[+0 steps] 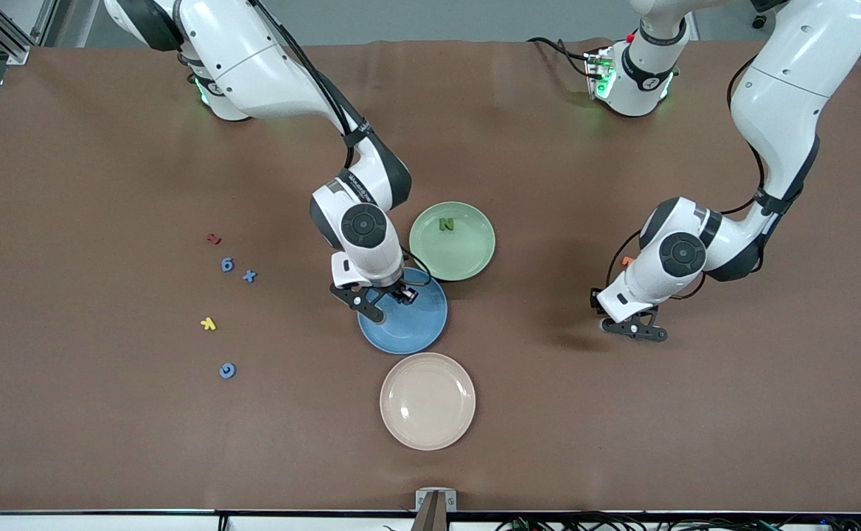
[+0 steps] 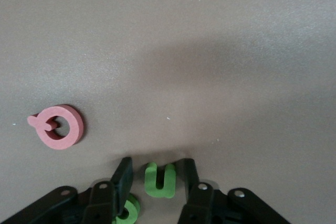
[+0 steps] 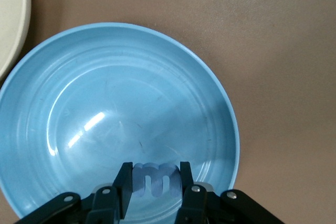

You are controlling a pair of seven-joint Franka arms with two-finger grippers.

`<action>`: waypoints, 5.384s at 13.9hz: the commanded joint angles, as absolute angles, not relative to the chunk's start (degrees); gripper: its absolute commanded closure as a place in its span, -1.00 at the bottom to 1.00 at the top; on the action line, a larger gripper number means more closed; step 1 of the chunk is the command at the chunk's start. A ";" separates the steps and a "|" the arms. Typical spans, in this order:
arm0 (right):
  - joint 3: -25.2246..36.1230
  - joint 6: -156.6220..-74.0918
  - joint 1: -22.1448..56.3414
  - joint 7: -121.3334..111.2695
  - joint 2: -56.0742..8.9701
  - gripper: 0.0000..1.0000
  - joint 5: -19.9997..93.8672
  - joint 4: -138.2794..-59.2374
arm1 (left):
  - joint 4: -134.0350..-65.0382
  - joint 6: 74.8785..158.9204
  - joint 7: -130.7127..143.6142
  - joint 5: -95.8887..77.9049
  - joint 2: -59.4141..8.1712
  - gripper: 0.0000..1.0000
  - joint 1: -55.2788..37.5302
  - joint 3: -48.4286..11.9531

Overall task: Sort letters by color into matching plates
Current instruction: 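Release the m into the blue plate while the left gripper grasps the green u, then carry the u to the green plate while the right gripper grasps the blue G, then release the u on the green plate while the right gripper carries the G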

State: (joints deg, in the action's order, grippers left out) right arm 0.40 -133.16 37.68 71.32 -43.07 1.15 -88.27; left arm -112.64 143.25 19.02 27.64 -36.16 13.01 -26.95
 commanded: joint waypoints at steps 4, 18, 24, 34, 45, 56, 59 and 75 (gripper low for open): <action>0.97 -133.07 38.32 72.16 -44.21 0.98 1.49 -86.13 | -113.12 143.09 18.72 28.56 -36.04 0.50 13.36 -27.16; 1.05 -133.68 38.32 71.90 -44.03 -1.00 1.23 -85.87 | -109.43 126.93 35.57 24.87 -32.69 0.59 12.13 -41.82; 1.23 -127.79 29.37 50.58 -34.56 -1.00 1.05 -92.87 | -105.38 124.63 54.89 24.61 -35.50 0.59 0.28 -42.89; 1.58 -138.95 10.04 14.62 -31.97 -1.00 0.26 -103.47 | -104.15 127.35 69.60 25.13 -40.86 0.59 -9.49 -42.45; 1.41 -139.13 7.47 9.76 -46.93 -0.67 1.06 -87.90 | -106.43 129.64 71.37 27.06 -41.49 0.54 -14.77 -38.14; 1.41 -139.13 7.30 9.40 -49.04 0.49 0.70 -85.34 | -107.14 129.11 70.32 26.72 -36.75 -0.98 -10.38 -39.46; 1.41 -139.13 7.21 9.75 -49.13 0.99 0.97 -85.34 | -106.96 129.02 67.95 26.72 -34.98 -0.98 -1.19 -45.24; 1.14 -129.81 36.81 66.07 -43.77 0.99 1.06 -84.73 | -113.02 126.73 55.20 41.74 -35.59 -0.98 27.93 -50.54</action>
State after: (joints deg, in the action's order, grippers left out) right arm 0.53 -129.75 33.93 61.26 -44.43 1.05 -84.28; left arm -111.15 126.49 55.46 39.04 -35.68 24.87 -49.69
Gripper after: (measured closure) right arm 0.643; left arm 0.004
